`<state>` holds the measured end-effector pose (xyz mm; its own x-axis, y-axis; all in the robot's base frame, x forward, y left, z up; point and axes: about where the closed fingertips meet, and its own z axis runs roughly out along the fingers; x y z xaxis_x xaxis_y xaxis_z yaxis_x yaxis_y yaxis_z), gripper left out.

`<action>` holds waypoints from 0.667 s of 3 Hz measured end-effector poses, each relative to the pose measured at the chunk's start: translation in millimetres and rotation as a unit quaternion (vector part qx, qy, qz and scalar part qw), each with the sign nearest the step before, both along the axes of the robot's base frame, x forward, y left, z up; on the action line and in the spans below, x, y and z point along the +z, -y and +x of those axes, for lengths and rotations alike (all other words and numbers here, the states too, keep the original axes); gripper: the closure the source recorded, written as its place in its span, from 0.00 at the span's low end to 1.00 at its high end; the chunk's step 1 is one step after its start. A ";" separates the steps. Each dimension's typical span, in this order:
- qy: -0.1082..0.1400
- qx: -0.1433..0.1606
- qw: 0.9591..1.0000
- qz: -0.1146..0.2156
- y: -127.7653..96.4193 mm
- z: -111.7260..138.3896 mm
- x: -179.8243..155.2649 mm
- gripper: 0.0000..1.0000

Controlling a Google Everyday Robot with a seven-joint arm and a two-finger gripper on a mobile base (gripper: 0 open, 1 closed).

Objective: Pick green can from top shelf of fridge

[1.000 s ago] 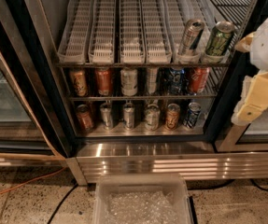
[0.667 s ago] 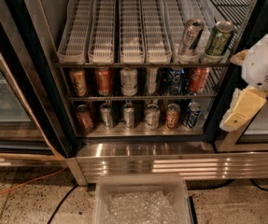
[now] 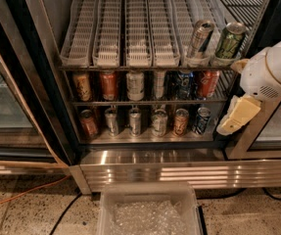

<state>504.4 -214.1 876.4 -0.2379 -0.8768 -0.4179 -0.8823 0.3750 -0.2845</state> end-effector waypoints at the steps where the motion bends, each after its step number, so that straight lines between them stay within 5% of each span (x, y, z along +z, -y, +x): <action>1: 0.014 -0.044 0.998 0.052 -1.4 11.6 -4.0 0.00; 2: 0.044 -0.133 0.982 0.130 5.9 34.3 -1.1 0.00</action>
Offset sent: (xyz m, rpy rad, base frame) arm 0.0656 -0.0276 0.0068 0.4676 -0.1783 -0.5159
